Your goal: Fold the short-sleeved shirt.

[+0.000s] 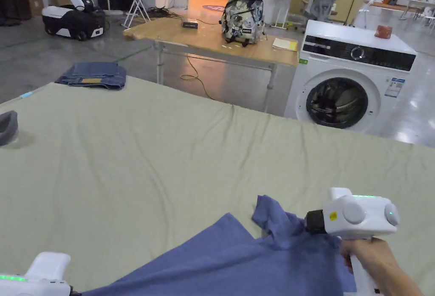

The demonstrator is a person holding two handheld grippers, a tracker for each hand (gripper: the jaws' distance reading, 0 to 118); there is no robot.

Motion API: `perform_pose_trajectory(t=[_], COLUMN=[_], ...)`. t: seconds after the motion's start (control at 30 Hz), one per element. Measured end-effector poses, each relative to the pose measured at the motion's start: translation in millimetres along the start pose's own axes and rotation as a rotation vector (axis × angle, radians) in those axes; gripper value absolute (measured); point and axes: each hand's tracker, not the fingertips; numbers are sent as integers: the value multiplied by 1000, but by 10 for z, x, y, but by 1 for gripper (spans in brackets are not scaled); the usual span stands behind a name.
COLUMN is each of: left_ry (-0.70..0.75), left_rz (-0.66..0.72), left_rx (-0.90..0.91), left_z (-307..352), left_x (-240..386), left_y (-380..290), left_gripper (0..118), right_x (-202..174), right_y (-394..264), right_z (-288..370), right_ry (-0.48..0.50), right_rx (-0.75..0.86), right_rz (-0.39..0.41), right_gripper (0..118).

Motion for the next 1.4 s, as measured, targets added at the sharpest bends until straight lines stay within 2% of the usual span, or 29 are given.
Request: perform_pose_trajectory(t=[0.13, 0.17, 0.2, 0.23, 0.27, 0.3, 0.33, 0.4, 0.53, 0.73, 0.83, 1.03, 1.17, 1.4], left_ry=[2, 2, 4, 7, 10, 11, 12, 14, 2, -52, -71, -121, -185, -245], left_rz=[3, 3, 0, -5, -8, -9, -12, -18, -3, -24, -56, -121, -90, -100], left_rx=[-2, -1, 0, 1, 3, 6, 9, 15, 49, 163, 242, 410, 515, 667], left_z=[-25, -24, -16, -16, -18, -19, 1, 13, 102, 444, 639, 1219, 1671, 2387], left_x=[-12, -15, 9, 12, 14, 16, 51, 61, 13, 31, 113, 402, 628, 1040], left_y=[10, 11, 2, 2, 1, 0, -23, -33, -29, 96, 266, 950, 1520, 2526], left_gripper=[4, 4, 4, 4, 4, 4, 4, 4, 4, 4, 4, 3, 3, 3], right_x=[-78, -113, -141, -148, -165, -204, -272, -328, -302, -182, -34, 362, 593, 894], right_y=[-11, -23, -38, -41, -44, -36, -54, -104, -130, -73, -62, -18, 14, 184], right_z=[-289, -288, -250, -239, -225, -209, -181, -108, 297, 1241, 1777, 2821, 3386, 4082], right_ry=[22, 6, -8, 12, 45, 79, 28, 0, -36, -127, -156, -267, -325, -406], right_rx=[-119, -90, -61, -51, -41, -50, -40, -28, 95, 277, 376, 556, 667, 763], right_rz=[8, 9, 20, 24, 21, 38, 55, 114, 41, 40, -1, -93, -158, -208], right_gripper=[73, 70, 54, 16, 2, 2, 2, 2, 1, 1, 1, 1, 1, 1])
